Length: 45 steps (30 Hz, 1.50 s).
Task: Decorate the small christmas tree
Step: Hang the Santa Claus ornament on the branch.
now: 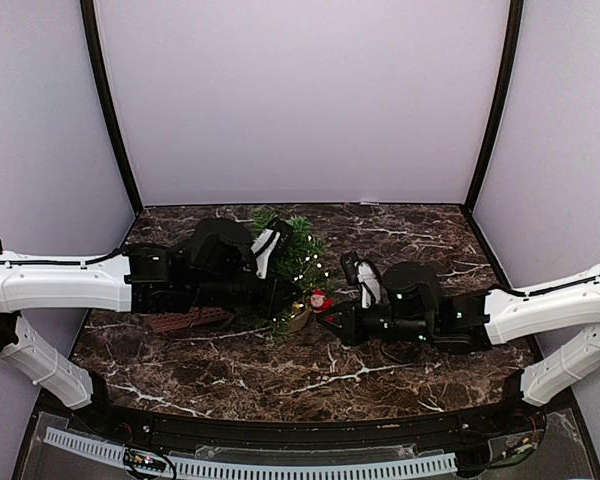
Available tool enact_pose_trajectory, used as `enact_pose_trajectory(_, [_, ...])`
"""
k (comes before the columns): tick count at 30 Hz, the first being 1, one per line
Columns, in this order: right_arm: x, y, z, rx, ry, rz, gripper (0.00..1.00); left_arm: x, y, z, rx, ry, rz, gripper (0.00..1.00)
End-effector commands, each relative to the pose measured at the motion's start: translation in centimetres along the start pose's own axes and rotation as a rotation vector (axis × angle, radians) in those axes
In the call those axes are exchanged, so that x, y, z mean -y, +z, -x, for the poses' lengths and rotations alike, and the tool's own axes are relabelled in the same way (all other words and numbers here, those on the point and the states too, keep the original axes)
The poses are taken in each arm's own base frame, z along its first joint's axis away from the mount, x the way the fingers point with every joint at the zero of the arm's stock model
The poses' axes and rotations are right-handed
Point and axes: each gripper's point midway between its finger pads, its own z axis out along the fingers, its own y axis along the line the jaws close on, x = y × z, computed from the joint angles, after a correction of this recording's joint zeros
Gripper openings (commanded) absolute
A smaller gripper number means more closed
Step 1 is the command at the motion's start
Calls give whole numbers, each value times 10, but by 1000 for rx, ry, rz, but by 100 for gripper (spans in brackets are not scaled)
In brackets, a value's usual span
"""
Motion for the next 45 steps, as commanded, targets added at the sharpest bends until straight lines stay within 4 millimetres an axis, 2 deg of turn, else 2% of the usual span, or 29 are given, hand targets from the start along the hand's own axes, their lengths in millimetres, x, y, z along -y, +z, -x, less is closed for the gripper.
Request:
enact_pose_trajectory(1, [-11, 3, 10, 22, -9, 19, 7, 2, -3, 15, 36, -13, 3, 2])
enact_pose_trajectory(11, [-9, 7, 8, 11, -2, 9, 7, 0, 1, 16, 27, -19, 24, 3])
enact_pose_trajectory(31, [8, 19, -4, -25, 52, -22, 6, -13, 5, 4, -14, -29, 85, 4])
enact_pose_trajectory(39, [6, 19, 7, 3, 61, -17, 6, -16, -1, 7, 1, -28, 102, 8])
enact_pose_trajectory(45, [2, 20, 13, 15, 51, -8, 6, -13, -7, 11, 32, -29, 85, 16])
